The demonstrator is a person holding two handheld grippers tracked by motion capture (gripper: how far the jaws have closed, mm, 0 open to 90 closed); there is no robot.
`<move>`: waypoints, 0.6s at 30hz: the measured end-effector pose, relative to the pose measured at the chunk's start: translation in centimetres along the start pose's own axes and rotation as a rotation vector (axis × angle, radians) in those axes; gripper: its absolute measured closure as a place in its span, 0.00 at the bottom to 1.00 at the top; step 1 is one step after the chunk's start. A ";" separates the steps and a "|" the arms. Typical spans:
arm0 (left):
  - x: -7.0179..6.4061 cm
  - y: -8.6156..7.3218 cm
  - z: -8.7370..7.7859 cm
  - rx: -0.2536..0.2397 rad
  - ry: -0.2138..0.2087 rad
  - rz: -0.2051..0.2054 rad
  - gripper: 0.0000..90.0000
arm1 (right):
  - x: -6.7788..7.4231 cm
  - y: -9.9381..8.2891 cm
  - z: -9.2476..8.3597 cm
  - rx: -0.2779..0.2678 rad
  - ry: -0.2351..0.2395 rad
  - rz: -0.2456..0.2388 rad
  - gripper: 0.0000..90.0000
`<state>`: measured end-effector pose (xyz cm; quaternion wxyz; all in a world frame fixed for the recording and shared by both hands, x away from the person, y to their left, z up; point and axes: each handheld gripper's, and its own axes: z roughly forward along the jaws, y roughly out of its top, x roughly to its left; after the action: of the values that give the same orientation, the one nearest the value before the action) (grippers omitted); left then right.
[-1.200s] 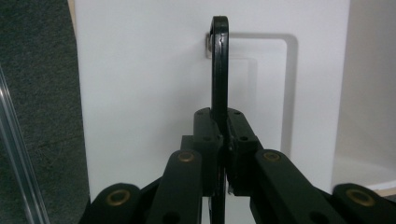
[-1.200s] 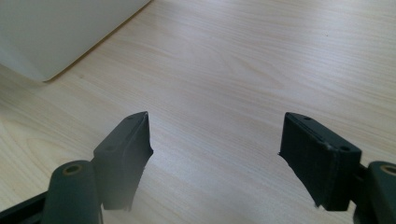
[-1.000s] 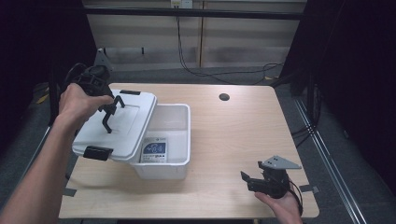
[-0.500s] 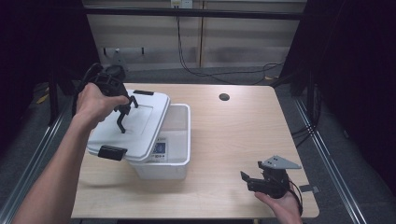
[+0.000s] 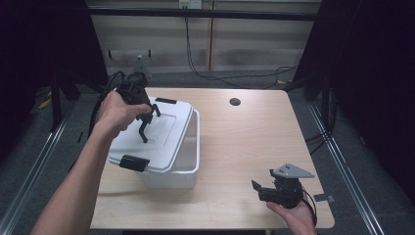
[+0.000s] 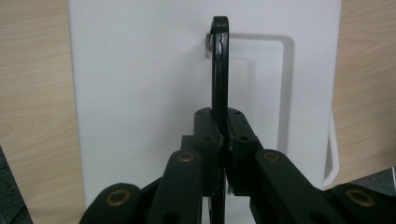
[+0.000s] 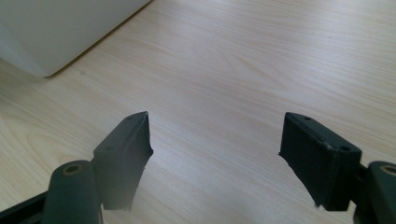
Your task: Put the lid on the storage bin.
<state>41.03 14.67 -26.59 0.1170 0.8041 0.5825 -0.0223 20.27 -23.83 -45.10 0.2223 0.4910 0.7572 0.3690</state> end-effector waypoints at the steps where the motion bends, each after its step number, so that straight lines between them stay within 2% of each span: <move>1: -0.2 0.0 0.1 -0.008 -0.001 -0.009 0.94 | 0.0 0.0 0.0 0.002 -0.001 0.002 0.27; 2: -0.3 0.1 0.1 -0.004 -0.009 -0.014 0.94 | 0.0 0.0 0.0 0.003 -0.001 0.005 0.27; 5: -1.0 0.3 0.0 -0.004 0.016 -0.030 0.94 | 0.0 0.0 0.0 0.004 -0.005 0.003 0.26; 7: -1.7 0.6 0.0 -0.003 0.022 -0.064 0.94 | -0.1 0.0 0.1 0.004 -0.006 0.004 0.26; 10: -1.9 0.8 0.0 -0.001 0.020 -0.085 0.94 | -0.1 0.0 0.1 0.006 -0.007 0.003 0.26; 11: -2.1 0.8 0.2 -0.009 0.025 -0.112 0.94 | 0.0 0.0 0.0 0.006 -0.006 0.002 0.26; 12: -2.2 0.8 0.3 -0.006 0.028 -0.118 0.94 | 0.0 0.0 0.0 0.006 -0.005 0.001 0.26; 13: -2.4 0.9 0.5 0.006 0.024 -0.114 0.94 | 0.0 0.0 0.0 0.006 -0.005 0.001 0.26; 18: -2.9 1.1 1.0 0.001 -0.020 -0.133 0.94 | 0.0 0.0 0.0 0.006 -0.002 -0.005 0.26</move>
<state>41.29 11.40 -26.92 0.1209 0.7633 0.6335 -0.0384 20.23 -23.81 -45.13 0.2224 0.4901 0.7592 0.3659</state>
